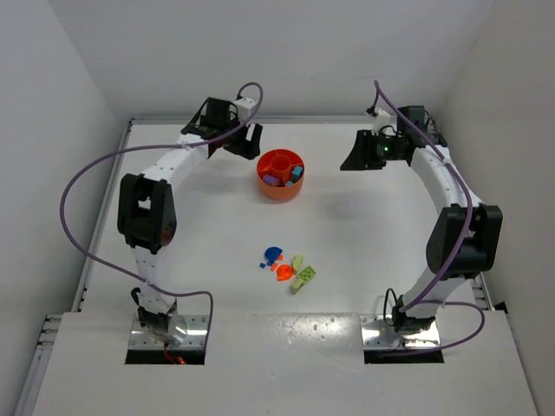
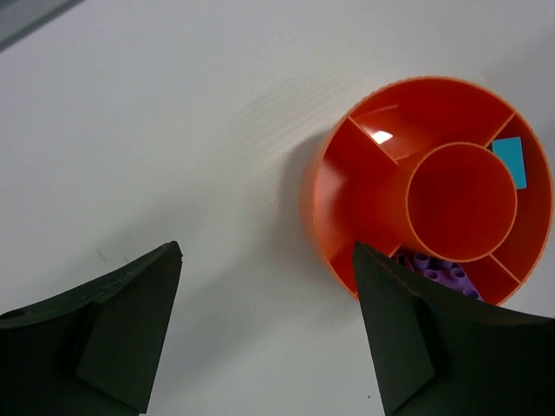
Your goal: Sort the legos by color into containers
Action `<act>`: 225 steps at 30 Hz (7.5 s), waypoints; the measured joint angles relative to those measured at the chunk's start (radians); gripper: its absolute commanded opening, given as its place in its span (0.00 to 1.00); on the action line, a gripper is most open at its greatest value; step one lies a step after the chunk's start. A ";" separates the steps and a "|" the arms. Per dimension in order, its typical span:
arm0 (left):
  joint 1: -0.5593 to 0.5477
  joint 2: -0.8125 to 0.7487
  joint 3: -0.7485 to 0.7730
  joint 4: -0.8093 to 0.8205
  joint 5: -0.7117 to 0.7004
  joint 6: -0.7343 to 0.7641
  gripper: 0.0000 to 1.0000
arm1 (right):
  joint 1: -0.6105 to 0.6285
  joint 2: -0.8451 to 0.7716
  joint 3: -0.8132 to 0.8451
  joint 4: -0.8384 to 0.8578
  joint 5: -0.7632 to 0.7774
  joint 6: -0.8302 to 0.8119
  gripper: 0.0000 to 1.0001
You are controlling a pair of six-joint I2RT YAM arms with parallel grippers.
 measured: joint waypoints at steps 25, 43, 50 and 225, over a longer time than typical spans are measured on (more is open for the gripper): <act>-0.053 0.102 0.048 -0.134 -0.036 0.093 0.91 | 0.000 0.000 0.000 -0.002 0.000 0.000 0.48; -0.053 0.070 -0.034 -0.151 0.042 0.172 0.91 | 0.000 0.000 0.000 -0.003 0.000 0.000 0.48; -0.053 -0.045 -0.122 -0.176 0.112 0.202 0.92 | 0.000 0.000 0.000 -0.005 0.000 0.000 0.48; -0.034 -0.835 -0.730 -0.011 -0.121 0.000 1.00 | 0.483 -0.214 -0.365 -0.275 0.122 -0.511 0.57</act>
